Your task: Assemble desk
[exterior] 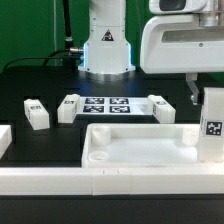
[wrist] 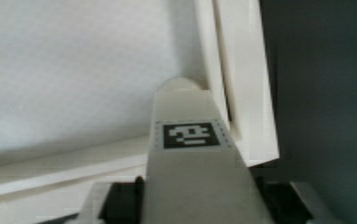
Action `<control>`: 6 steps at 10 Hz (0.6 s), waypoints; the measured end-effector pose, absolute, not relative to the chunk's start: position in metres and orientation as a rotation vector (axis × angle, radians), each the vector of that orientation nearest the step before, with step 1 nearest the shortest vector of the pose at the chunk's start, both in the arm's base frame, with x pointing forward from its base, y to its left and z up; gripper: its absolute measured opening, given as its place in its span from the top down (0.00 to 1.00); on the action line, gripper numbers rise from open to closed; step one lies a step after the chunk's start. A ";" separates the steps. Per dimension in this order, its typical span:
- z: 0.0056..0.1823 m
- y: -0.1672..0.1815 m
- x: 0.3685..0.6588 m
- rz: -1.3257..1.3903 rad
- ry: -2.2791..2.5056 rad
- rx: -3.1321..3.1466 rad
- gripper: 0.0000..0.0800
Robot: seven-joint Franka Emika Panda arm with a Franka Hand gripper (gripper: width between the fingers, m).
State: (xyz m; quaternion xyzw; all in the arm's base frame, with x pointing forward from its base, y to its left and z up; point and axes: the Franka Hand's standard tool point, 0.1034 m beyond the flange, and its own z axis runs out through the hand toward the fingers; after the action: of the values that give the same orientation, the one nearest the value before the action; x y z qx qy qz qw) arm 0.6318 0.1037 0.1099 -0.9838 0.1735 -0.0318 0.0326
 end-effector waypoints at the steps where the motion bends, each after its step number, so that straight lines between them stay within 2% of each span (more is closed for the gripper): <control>1: 0.110 0.099 0.631 -0.093 0.670 -3.012 0.64; 4: 0.111 0.083 0.630 -0.081 1.052 -2.941 0.63; 6: 0.111 0.078 0.630 -0.090 1.103 -2.933 0.63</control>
Offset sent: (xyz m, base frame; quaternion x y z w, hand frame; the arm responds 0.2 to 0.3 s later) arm -0.0021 0.0066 0.0034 -0.0157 -0.0185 0.3010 0.9533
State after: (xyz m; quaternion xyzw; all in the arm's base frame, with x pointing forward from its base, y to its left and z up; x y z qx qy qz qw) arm 0.6305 0.0781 0.1110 -0.9356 0.3518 -0.0286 0.0035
